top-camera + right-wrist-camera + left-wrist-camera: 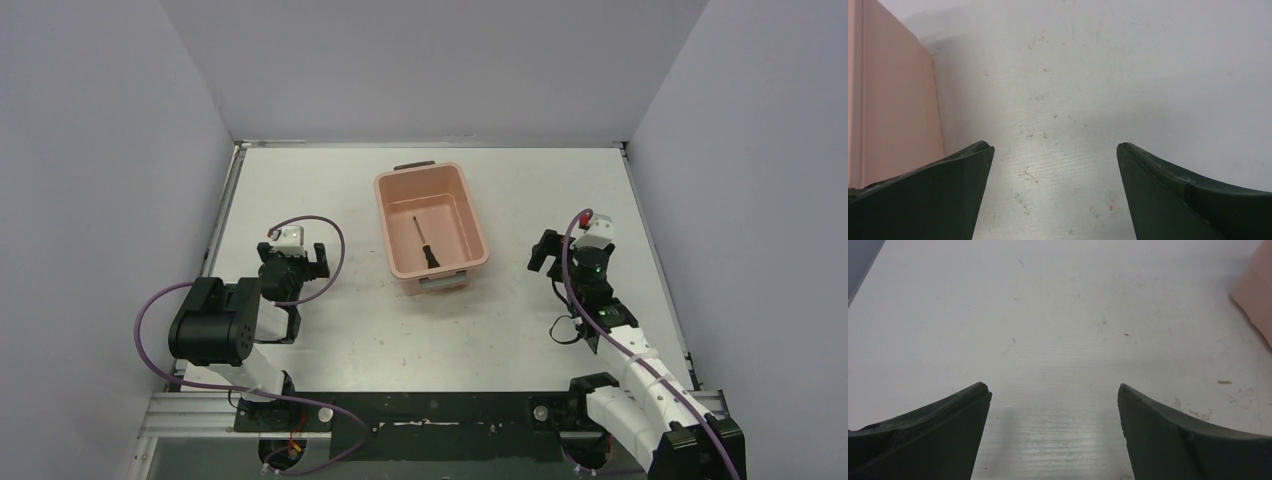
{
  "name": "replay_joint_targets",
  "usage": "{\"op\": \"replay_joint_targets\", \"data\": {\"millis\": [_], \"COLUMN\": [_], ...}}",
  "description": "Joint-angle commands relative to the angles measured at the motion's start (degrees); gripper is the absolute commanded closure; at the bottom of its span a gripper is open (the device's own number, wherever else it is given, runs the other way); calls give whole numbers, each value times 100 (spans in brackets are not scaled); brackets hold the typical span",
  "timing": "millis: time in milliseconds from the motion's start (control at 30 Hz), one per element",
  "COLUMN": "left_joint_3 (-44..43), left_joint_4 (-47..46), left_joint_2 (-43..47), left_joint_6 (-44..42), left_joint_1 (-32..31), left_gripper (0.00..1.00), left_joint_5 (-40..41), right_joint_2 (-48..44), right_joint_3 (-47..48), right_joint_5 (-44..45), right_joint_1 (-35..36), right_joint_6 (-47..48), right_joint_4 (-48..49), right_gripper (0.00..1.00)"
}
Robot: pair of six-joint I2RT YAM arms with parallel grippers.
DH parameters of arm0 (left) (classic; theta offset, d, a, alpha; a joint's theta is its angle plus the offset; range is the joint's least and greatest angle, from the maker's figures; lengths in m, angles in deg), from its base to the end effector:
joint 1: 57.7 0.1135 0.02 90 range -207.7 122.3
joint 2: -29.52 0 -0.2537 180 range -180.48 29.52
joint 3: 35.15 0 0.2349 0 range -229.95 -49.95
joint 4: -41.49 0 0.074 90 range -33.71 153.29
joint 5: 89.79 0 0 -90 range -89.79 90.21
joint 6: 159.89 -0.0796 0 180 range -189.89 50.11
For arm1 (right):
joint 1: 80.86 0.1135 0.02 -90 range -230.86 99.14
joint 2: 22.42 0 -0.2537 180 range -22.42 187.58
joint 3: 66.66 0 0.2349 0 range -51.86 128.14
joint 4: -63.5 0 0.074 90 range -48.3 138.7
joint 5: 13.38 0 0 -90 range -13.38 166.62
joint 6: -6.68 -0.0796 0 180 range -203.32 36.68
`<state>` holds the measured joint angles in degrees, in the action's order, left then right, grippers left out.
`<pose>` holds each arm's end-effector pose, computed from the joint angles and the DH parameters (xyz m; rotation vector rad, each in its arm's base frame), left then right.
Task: Put the screwdriver in the bin
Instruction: Reset both arms
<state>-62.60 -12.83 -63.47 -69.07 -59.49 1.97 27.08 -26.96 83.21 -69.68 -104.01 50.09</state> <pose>0.2811 -0.0063 0.1232 -0.0073 1.7665 -0.0059 0.2248 0.0351 0.2061 0.2390 1.9670 0.2488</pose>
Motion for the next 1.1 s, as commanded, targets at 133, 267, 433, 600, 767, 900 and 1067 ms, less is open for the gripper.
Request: {"op": "replay_joint_targets", "data": {"millis": [133, 267, 433, 600, 767, 900, 1067], "left_joint_3": [-132, -132, -125, -129, -129, -124, -133], "left_joint_4": [-169, -165, -163, -159, -154, -154, -154], "left_joint_2": [68, 70, 68, 66, 64, 73, 70], "left_joint_6": [14, 15, 15, 14, 10, 4, 3], "left_joint_1": [-15, -15, -15, -15, -15, -15, -15], "left_gripper": [3, 3, 3, 3, 3, 3, 3], "left_joint_5": [62, 62, 66, 61, 64, 65, 62], "right_joint_2": [-139, -152, -273, -578, -1133, -1601, -1918], "right_joint_3": [-40, -36, -121, -447, -858, -1226, -1659], "right_joint_5": [-248, -447, -365, -429, -303, -289, -843], "right_joint_1": [-34, -31, -37, -37, -34, -32, -32], "right_joint_6": [402, 454, 467, 386, 276, 353, 440], "right_joint_4": [794, 813, 862, 1029, 1154, 1497, 2062], "right_gripper": [0, 0, 0, 0, 0, 0, 0]}}
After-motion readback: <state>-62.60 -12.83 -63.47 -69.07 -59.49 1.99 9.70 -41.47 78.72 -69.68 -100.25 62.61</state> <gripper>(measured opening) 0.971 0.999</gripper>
